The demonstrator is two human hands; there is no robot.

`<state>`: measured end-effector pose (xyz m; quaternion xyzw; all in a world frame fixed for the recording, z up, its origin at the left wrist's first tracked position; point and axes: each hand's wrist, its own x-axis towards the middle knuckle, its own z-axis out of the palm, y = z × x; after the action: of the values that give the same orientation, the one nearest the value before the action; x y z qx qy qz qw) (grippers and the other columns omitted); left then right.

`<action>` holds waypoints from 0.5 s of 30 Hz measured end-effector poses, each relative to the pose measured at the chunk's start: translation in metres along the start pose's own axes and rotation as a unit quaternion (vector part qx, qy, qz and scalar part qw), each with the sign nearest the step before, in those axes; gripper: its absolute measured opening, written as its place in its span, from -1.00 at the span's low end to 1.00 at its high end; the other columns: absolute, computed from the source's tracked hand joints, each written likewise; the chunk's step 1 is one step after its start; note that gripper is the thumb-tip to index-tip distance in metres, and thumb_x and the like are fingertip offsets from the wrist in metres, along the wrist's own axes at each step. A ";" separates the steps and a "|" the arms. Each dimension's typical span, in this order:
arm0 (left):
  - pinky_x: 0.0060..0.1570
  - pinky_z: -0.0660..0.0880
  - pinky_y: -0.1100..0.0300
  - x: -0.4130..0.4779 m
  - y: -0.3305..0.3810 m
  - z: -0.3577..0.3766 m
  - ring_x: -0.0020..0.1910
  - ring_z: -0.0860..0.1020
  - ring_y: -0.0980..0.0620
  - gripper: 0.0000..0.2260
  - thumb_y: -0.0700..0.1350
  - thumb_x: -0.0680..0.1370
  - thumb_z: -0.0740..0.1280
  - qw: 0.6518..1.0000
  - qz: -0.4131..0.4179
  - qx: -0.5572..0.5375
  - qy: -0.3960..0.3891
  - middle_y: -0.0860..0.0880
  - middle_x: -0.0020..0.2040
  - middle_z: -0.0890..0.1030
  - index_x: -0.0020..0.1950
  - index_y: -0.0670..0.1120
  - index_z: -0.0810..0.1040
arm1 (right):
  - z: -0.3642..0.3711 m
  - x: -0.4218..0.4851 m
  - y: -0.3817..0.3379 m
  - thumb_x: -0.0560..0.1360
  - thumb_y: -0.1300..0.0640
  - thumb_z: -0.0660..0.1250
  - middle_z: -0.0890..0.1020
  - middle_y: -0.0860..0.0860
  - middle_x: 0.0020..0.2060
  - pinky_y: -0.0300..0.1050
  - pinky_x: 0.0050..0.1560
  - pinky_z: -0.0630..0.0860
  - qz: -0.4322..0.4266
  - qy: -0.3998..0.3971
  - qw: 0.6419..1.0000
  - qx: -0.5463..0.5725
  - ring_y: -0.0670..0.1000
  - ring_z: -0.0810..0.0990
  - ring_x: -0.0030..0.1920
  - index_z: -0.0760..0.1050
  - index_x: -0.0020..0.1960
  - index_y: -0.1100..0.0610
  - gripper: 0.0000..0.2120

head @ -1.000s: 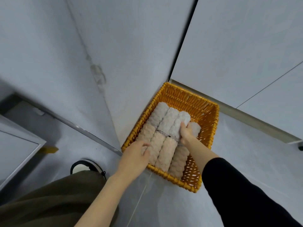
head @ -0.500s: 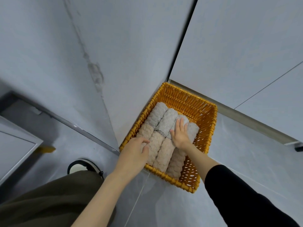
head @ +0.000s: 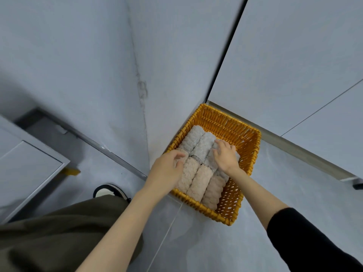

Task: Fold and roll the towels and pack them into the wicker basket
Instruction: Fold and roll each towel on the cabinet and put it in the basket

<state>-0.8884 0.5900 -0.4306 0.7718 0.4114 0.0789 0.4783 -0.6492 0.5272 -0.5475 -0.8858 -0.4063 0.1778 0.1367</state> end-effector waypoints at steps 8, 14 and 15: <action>-0.07 0.41 0.39 -0.025 0.026 -0.029 0.03 0.52 0.18 -0.79 -0.10 0.60 0.21 0.998 0.021 -0.051 0.042 0.11 0.10 0.57 0.21 0.05 0.51 | -0.074 -0.091 -0.071 0.63 0.16 0.17 0.61 -0.05 0.04 -0.51 -0.12 0.41 -0.100 0.015 0.976 0.191 -0.23 0.52 -0.03 0.46 0.27 0.09 -0.76; -0.01 0.43 0.25 -0.056 0.045 -0.062 0.02 0.54 0.12 -0.83 -0.09 0.60 0.22 0.993 0.019 -0.063 0.099 0.06 0.06 0.59 0.16 0.05 0.50 | -0.120 -0.150 -0.133 0.61 0.16 0.19 0.62 -0.17 0.00 -0.38 -0.07 0.47 -0.189 -0.019 0.955 0.227 -0.26 0.55 -0.03 0.47 0.23 -0.03 -0.76; 0.01 0.44 0.24 -0.065 0.047 -0.071 0.02 0.55 0.11 -0.83 -0.10 0.59 0.22 0.991 0.020 -0.068 0.117 0.07 0.05 0.60 0.15 0.06 0.51 | -0.128 -0.161 -0.146 0.61 0.17 0.20 0.62 -0.18 0.00 -0.37 -0.07 0.47 -0.209 -0.024 0.950 0.231 -0.24 0.55 -0.04 0.47 0.24 -0.02 -0.76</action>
<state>-0.9412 0.5821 -0.3371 0.7311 0.4432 0.2057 0.4762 -0.7901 0.4837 -0.3431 -0.7207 -0.5336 0.2551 0.3618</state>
